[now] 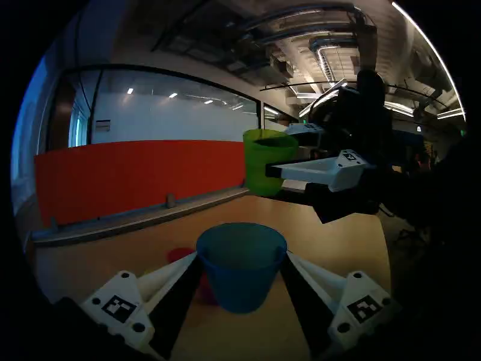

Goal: Pour water

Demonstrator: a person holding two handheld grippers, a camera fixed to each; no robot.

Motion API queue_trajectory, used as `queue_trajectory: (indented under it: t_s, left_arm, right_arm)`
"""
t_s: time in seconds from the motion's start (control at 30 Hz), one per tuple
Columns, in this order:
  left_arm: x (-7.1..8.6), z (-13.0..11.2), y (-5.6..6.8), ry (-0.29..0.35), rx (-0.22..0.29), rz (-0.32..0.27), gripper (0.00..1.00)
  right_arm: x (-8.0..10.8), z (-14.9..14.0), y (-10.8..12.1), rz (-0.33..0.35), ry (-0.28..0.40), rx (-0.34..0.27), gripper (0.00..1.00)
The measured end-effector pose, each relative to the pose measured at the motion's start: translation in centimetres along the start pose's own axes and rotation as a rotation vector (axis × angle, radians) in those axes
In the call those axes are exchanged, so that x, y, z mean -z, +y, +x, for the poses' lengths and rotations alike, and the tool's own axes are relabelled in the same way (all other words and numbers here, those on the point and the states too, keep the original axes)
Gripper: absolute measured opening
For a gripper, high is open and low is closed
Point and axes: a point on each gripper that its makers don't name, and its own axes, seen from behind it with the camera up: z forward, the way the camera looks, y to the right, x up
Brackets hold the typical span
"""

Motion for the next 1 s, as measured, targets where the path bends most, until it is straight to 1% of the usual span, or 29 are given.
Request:
queue_trajectory:
  t_s: [0.2, 0.3, 0.7, 1.0]
  left_arm:
    - [-0.3, 0.1, 0.7, 0.000, -0.007, -0.014, 0.85]
    - [-0.4, 0.2, 0.9, 0.002, -0.010, -0.018, 0.86]
    - [-0.7, 0.7, 1.1, 0.013, 0.000, -0.025, 0.85]
    - [-0.7, 1.3, 1.2, 0.019, 0.003, -0.030, 0.85]
  right_arm:
    - [-0.5, 1.0, 0.2, 0.004, 0.007, 0.068, 0.88]
    - [-0.8, 1.3, 0.2, 0.007, 0.010, 0.099, 0.88]
    - [-1.6, 2.6, 0.2, 0.011, 0.011, 0.223, 0.88]
    - [-2.2, 4.0, 0.5, 0.006, 0.018, 0.298, 0.88]
